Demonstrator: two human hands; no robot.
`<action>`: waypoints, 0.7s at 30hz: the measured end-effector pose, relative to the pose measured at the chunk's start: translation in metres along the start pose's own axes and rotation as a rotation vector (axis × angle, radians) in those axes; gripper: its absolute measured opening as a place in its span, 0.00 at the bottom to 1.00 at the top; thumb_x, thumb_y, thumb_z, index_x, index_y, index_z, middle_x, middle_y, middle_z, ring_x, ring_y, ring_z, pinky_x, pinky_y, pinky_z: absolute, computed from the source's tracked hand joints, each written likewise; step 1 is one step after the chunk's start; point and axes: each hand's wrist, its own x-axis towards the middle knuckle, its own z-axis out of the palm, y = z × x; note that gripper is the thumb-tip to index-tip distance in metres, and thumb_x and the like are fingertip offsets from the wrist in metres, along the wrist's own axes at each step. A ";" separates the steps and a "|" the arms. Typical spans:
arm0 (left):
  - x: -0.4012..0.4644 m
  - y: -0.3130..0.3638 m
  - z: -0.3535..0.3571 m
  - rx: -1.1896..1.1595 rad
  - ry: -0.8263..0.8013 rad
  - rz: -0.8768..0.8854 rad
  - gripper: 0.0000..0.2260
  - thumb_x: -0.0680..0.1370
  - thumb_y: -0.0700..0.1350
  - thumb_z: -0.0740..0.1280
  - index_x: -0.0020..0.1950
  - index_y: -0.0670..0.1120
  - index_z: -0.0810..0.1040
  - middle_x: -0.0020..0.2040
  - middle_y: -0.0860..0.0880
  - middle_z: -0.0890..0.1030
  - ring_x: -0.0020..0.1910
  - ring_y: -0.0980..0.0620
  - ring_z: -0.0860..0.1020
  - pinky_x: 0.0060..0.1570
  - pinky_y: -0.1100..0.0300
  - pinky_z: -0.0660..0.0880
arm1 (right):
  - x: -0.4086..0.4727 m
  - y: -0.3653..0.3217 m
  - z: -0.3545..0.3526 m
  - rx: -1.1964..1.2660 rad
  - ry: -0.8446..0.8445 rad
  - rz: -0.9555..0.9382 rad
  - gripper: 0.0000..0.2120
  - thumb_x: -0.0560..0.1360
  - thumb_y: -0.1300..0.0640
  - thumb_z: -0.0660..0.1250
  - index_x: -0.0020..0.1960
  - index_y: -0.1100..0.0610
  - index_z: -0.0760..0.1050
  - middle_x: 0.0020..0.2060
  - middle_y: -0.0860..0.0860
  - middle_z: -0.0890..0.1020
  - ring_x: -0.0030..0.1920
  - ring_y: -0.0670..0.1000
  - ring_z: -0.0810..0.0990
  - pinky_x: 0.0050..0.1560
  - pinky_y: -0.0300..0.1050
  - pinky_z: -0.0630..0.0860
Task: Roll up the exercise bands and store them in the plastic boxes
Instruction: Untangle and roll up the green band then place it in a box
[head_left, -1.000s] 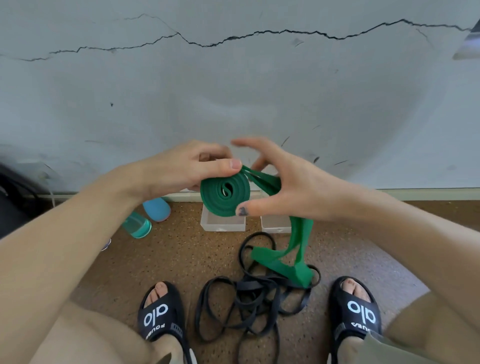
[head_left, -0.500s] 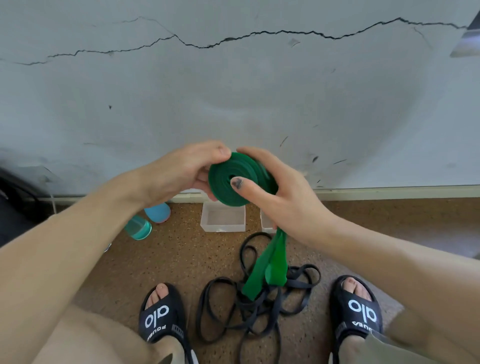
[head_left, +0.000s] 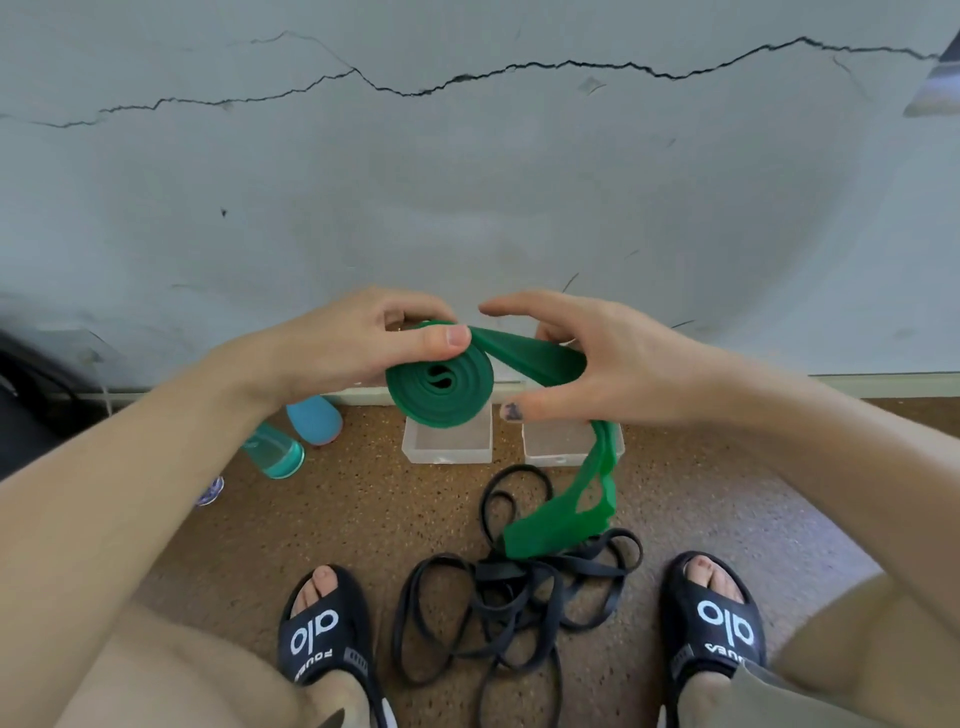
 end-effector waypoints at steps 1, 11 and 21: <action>-0.001 -0.002 -0.003 0.014 0.022 0.014 0.14 0.79 0.61 0.65 0.52 0.54 0.83 0.41 0.55 0.82 0.38 0.55 0.78 0.34 0.67 0.73 | -0.001 0.002 -0.003 -0.009 -0.005 -0.010 0.35 0.73 0.46 0.75 0.76 0.36 0.64 0.52 0.43 0.83 0.49 0.43 0.83 0.52 0.42 0.80; 0.005 -0.006 0.005 -0.425 -0.046 -0.021 0.21 0.81 0.55 0.59 0.65 0.44 0.79 0.54 0.45 0.84 0.46 0.47 0.83 0.42 0.56 0.81 | -0.002 0.001 0.035 0.374 0.327 -0.069 0.23 0.78 0.49 0.72 0.71 0.44 0.72 0.55 0.41 0.84 0.57 0.41 0.82 0.58 0.41 0.79; 0.001 0.003 0.003 -0.051 -0.089 0.004 0.16 0.79 0.58 0.63 0.55 0.50 0.83 0.43 0.51 0.84 0.39 0.55 0.82 0.38 0.65 0.77 | -0.001 -0.002 0.020 0.254 0.002 -0.003 0.32 0.76 0.48 0.74 0.75 0.36 0.65 0.52 0.46 0.81 0.37 0.40 0.82 0.38 0.36 0.76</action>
